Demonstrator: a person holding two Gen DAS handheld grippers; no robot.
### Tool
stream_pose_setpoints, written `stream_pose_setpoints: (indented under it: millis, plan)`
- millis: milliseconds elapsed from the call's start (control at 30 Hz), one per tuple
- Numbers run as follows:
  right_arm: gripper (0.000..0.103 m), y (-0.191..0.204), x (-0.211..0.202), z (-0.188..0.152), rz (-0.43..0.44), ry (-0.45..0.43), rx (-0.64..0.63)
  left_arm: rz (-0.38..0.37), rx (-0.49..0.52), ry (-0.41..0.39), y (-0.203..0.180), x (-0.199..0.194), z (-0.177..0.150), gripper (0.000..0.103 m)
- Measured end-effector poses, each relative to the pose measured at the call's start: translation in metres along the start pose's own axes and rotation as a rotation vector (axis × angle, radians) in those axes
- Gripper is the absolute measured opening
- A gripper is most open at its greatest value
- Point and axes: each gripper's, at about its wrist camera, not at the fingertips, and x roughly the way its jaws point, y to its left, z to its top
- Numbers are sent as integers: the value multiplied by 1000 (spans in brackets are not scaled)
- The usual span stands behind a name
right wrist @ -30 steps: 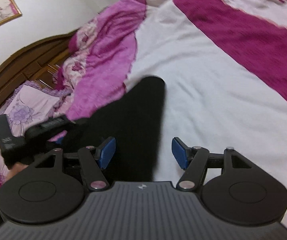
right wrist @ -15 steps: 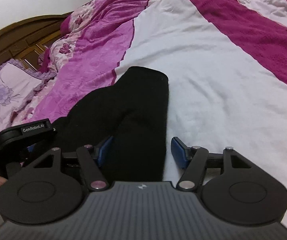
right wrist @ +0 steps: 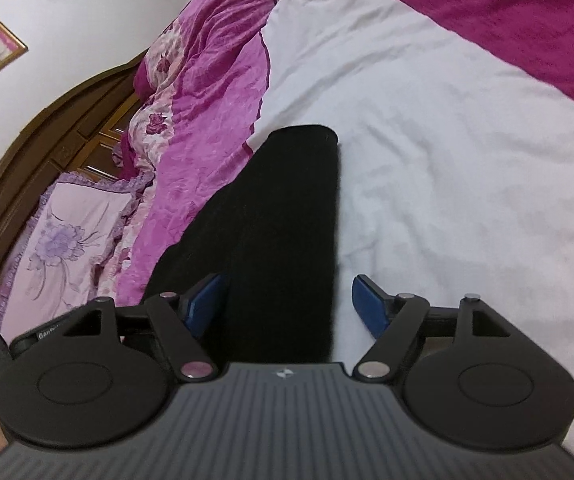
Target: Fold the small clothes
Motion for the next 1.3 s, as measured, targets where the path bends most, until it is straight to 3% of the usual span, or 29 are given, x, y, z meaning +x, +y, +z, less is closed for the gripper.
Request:
stream_pose_setpoints:
  millis: [133,433,600,667,800,900,1033,1300]
  plan:
    - [79,2,2,-5,20,24,19,-80,-66,65,5,2,-9,66]
    - [81,11,23,-10,38,62,6,-144,-66,92,2,6,-16,66]
    - [83,14,33,-7,47,78,18,-199,-134,124,6,11,-18,66]
    - [79,16,34,-6,45,82,16,-201,-134,125,4,14,-19,65]
    - [54,16,34,-3,32,94,47,-233,-162,122,5,13,-21,38]
    - [48,14,26,1,49,103,106,-260,-183,112,4,6,-22,34]
    - [46,21,6,9,109,99,148,-304,-188,95,-7,-12,-21,32]
    - [46,36,-69,21,125,53,63,-357,-151,89,-44,-53,-38,32]
